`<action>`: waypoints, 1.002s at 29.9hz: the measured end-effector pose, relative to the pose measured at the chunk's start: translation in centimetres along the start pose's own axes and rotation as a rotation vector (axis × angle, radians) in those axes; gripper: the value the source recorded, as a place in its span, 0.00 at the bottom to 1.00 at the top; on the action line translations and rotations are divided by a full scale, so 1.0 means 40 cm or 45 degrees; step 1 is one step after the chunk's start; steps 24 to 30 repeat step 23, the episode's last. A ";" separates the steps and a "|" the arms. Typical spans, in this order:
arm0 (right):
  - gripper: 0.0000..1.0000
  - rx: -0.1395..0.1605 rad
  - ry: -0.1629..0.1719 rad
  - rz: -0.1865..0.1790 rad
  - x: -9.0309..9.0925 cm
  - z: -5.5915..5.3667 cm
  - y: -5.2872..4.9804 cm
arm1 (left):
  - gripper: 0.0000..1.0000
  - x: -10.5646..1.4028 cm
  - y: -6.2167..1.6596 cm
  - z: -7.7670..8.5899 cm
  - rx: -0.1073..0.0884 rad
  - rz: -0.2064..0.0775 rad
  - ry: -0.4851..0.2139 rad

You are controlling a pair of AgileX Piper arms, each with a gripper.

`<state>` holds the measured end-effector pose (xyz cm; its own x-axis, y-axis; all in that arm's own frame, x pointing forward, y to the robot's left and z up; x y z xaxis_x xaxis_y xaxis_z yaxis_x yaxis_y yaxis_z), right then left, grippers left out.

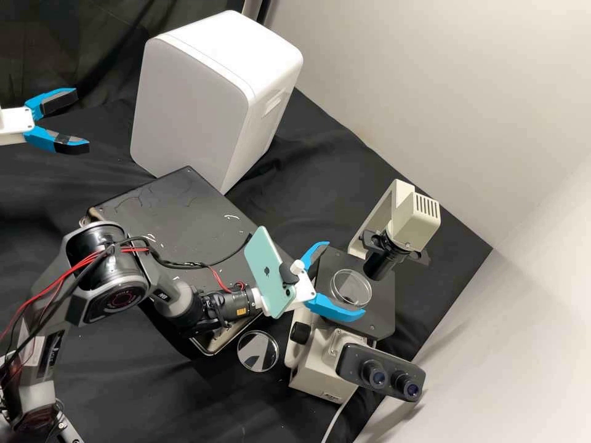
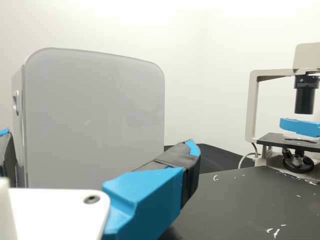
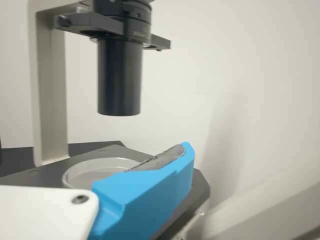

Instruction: Place the petri dish on the microscope

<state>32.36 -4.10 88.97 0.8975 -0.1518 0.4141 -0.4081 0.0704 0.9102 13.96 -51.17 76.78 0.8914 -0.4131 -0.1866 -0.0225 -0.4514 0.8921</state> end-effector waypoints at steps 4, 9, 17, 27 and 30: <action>1.00 -0.002 0.017 -0.026 -0.005 -0.001 -0.005 | 1.00 0.000 0.000 0.000 -0.004 0.000 0.004; 1.00 -0.002 0.024 -0.020 -0.005 -0.005 -0.001 | 1.00 -0.001 -0.004 0.002 -0.009 -0.010 0.026; 1.00 -0.003 0.026 -0.003 -0.004 -0.004 0.008 | 1.00 -0.005 -0.007 0.010 0.035 0.011 0.079; 1.00 -0.003 0.026 -0.003 -0.004 -0.004 0.008 | 1.00 -0.009 0.006 0.007 -0.011 0.054 0.094; 1.00 -0.003 0.026 -0.003 -0.004 -0.004 0.008 | 1.00 -0.009 0.006 0.007 -0.011 0.054 0.094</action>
